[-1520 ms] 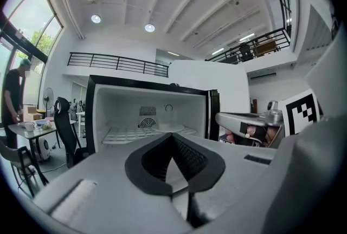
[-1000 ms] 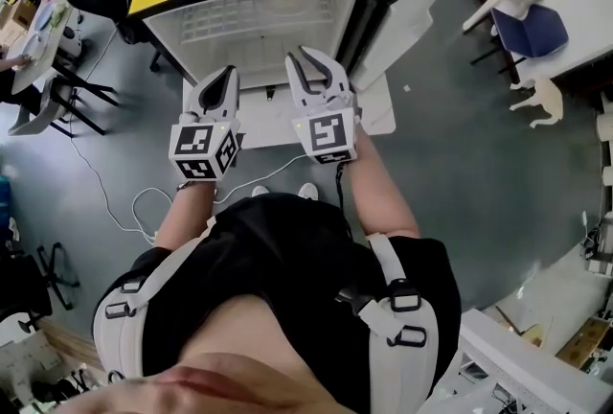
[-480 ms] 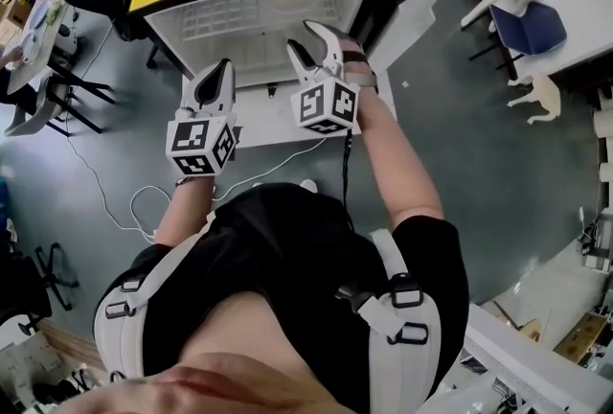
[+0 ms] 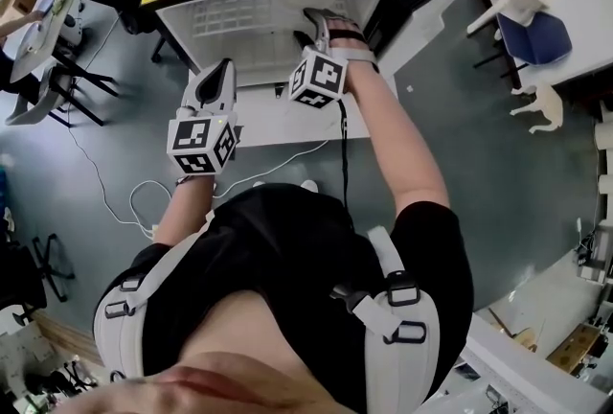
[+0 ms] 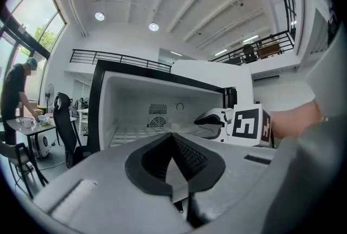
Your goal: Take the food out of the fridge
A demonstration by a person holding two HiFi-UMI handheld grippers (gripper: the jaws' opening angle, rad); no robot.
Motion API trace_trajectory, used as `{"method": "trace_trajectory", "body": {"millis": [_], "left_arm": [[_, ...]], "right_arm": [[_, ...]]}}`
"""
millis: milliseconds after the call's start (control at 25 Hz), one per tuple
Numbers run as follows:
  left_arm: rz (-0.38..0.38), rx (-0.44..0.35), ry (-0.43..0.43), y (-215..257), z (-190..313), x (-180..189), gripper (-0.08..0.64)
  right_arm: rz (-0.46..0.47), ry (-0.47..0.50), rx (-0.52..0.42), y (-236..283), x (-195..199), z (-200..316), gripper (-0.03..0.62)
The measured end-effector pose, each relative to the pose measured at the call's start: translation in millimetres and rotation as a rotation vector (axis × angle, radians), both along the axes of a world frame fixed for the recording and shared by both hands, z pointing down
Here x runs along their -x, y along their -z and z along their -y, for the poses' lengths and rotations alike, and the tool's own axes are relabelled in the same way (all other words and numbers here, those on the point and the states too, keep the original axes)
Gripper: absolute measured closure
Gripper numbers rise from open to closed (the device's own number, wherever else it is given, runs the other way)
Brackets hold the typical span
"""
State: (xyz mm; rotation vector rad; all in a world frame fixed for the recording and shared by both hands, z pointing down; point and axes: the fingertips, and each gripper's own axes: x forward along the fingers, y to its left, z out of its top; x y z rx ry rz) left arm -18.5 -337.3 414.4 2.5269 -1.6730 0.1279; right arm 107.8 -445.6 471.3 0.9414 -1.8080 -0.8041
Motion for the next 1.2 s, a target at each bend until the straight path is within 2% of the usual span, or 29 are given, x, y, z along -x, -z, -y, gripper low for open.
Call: {"method": "trace_trajectory", "body": {"millis": [120, 320, 800, 1200], "left_arm": [[0.000, 0.009, 0.006, -3.5, -0.8, 3.1, 0.558], [0.000, 0.014, 0.017, -5.7, -1.9, 8.3, 0.558], [0.000, 0.023, 0.037, -9.7, -4.0, 20.1, 0.558], [-0.001, 0.033, 0.009, -13.5, -4.6, 13.6, 0.558]], "right_arm": [[-0.073, -0.008, 0.014, -10.3, -4.7, 10.4, 0.368], [-0.143, -0.014, 0.038, -23.6, -7.6, 23.4, 0.357], [-0.256, -0.032, 0.072, -43.1, -3.7, 47.9, 0.356], [-0.315, -0.006, 0.042, -41.8, -6.4, 31.9, 0.357]]}}
